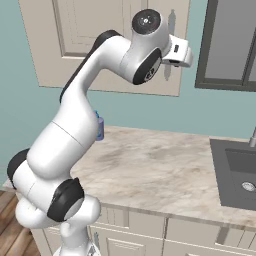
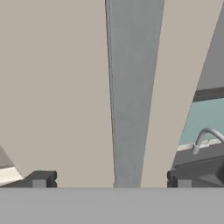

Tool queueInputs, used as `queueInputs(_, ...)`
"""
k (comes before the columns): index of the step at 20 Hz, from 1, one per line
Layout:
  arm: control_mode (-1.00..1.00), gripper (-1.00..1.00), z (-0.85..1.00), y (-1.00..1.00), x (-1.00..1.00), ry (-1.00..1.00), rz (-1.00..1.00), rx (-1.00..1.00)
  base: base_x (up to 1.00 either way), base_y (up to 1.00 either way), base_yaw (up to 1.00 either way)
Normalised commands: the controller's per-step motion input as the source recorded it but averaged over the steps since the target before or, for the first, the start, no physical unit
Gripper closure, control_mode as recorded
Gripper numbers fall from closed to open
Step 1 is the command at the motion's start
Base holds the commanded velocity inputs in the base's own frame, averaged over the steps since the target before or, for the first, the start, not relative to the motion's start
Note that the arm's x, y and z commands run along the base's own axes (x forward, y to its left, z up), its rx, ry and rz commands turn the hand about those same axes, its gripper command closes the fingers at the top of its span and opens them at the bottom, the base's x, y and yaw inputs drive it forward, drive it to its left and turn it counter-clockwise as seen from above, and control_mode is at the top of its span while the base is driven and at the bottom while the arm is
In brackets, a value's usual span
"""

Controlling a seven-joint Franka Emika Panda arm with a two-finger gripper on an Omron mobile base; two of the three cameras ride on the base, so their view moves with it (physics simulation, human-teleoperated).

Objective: Pick the sponge and dish brush from the cabinet and place them on the counter.

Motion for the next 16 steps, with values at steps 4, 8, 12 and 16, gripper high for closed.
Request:
queueInputs(4, -1.00, -1.00, 0.00, -0.14, 0.13, 0.00, 0.00, 0.00, 0.00, 0.00, 0.00)
queueInputs(8, -1.00, -1.00, 0.00, -0.26, 0.01, 0.00, 0.00, 0.00, 0.00, 0.00, 0.00)
queueInputs(12, -1.00, -1.00, 0.00, -0.22, 0.00, 0.00, 0.00, 0.00, 0.00, 0.00, 0.00)
queueInputs(16, -1.00, -1.00, 0.00, -0.01, 0.01, 0.00, 0.00, 0.00, 0.00, 0.00, 0.00)
